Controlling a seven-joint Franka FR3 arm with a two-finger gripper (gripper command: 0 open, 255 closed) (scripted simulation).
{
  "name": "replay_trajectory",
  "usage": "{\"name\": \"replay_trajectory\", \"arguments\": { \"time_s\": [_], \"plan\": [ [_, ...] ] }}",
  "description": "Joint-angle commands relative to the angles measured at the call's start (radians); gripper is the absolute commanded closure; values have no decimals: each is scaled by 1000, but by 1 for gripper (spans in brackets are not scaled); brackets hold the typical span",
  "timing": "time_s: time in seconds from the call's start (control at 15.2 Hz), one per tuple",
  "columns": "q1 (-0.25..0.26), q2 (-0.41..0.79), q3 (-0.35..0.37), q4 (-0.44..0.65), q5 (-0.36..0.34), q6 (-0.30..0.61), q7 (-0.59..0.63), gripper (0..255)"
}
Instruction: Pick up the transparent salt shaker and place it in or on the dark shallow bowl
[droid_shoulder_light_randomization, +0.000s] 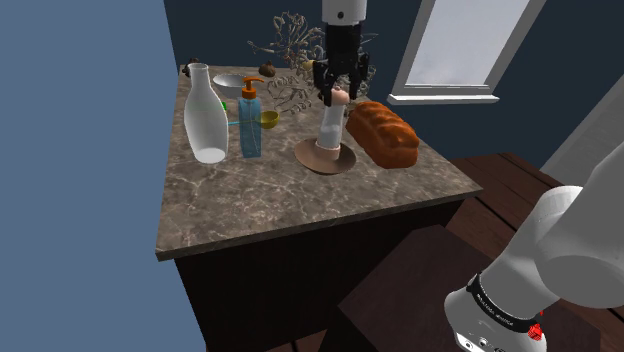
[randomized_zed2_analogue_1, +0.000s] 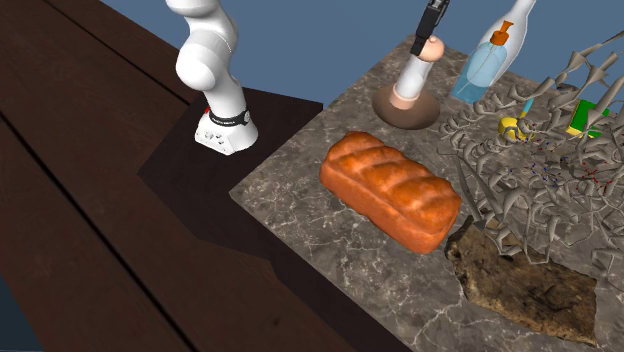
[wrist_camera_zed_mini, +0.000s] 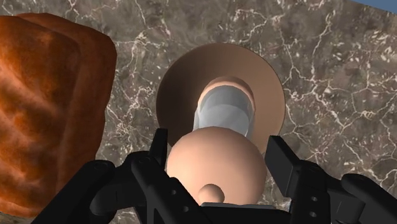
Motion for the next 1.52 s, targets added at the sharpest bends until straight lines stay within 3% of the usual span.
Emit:
{"name": "replay_trajectory", "arguments": {
  "time_s": [0.0, 0.46, 0.53, 0.86, 1.12, 1.45],
  "plan": [
    [0, -2, 0, -18, 0, 16, 2, 255],
    [0, -2, 0, -18, 0, 16, 2, 255],
    [0, -2, 0, -18, 0, 16, 2, 0],
    [0, -2, 0, -18, 0, 16, 2, 0],
    [5, 36, 5, 155, 1, -118, 0, 0],
    [5, 36, 5, 155, 1, -118, 0, 0]
  ]
}}
